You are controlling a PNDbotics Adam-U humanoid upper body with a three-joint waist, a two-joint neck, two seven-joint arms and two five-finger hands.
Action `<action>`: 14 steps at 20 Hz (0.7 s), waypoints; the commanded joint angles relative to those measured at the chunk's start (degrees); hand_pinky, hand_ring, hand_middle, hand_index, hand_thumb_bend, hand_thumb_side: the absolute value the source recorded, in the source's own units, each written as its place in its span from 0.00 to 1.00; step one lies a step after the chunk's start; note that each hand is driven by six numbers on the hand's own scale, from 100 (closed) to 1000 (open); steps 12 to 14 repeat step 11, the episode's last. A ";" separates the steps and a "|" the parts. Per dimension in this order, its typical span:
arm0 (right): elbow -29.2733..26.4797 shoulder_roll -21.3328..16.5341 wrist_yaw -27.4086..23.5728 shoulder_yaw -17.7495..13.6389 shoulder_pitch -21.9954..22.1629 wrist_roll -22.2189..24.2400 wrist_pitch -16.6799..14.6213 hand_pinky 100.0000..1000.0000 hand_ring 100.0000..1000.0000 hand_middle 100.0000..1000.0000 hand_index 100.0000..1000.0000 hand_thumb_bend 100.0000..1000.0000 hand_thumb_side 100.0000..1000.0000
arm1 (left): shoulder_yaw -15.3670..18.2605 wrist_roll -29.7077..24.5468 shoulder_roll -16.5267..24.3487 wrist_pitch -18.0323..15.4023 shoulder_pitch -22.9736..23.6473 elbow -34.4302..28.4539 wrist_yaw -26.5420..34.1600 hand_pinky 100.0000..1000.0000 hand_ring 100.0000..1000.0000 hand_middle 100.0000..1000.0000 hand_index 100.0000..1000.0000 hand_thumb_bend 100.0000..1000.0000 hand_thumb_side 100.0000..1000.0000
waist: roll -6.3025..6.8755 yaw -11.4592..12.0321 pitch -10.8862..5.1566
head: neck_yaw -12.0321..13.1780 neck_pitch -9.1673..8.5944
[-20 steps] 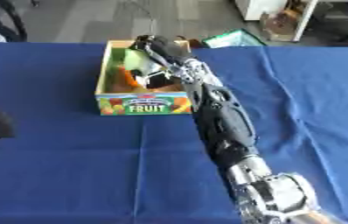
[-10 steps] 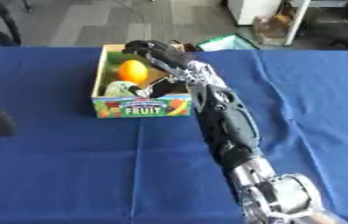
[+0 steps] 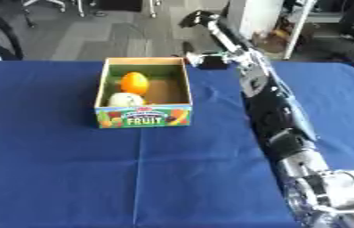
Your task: Pick up objects on the table and place them in the box.
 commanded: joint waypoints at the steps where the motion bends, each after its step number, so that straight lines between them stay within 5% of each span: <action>1: -1.94 -9.32 -11.97 -2.64 2.65 0.58 5.65 0.88 0.72 0.67 0.71 0.00 0.17 | 5.16 6.79 5.05 -1.25 2.13 -1.20 -0.82 0.67 0.71 0.63 0.69 0.00 0.47 | -0.07 -0.95 -1.21 | 0.92 0.28; 8: 4.51 -22.49 -26.64 -8.57 17.09 -7.79 10.03 0.88 0.68 0.62 0.66 0.00 0.56 | 17.50 25.31 8.62 -3.30 13.11 3.55 -1.06 0.67 0.71 0.63 0.69 0.00 0.47 | -0.24 -4.26 -2.14 | 1.67 0.28; 9: 6.54 -23.86 -28.38 -8.80 18.93 -9.52 9.96 0.88 0.68 0.62 0.65 0.00 0.69 | 18.94 27.62 8.51 -3.48 14.38 4.55 -1.01 0.67 0.71 0.63 0.69 0.00 0.48 | -0.28 -4.58 -2.02 | 1.45 0.28; 10: 9.26 -25.43 -30.12 -8.82 21.05 -11.57 9.57 0.88 0.68 0.62 0.65 0.00 0.58 | 20.58 29.99 8.31 -3.56 15.73 5.98 -0.85 0.67 0.71 0.63 0.69 0.00 0.49 | -0.32 -4.89 -1.80 | 1.19 0.28; 14: 12.77 -27.02 -31.86 -8.21 23.20 -13.90 8.44 0.88 0.67 0.61 0.65 0.00 0.58 | 22.12 32.24 8.21 -3.66 16.91 7.77 -0.52 0.67 0.71 0.63 0.69 0.00 0.52 | -0.38 -5.14 -1.56 | 0.94 0.28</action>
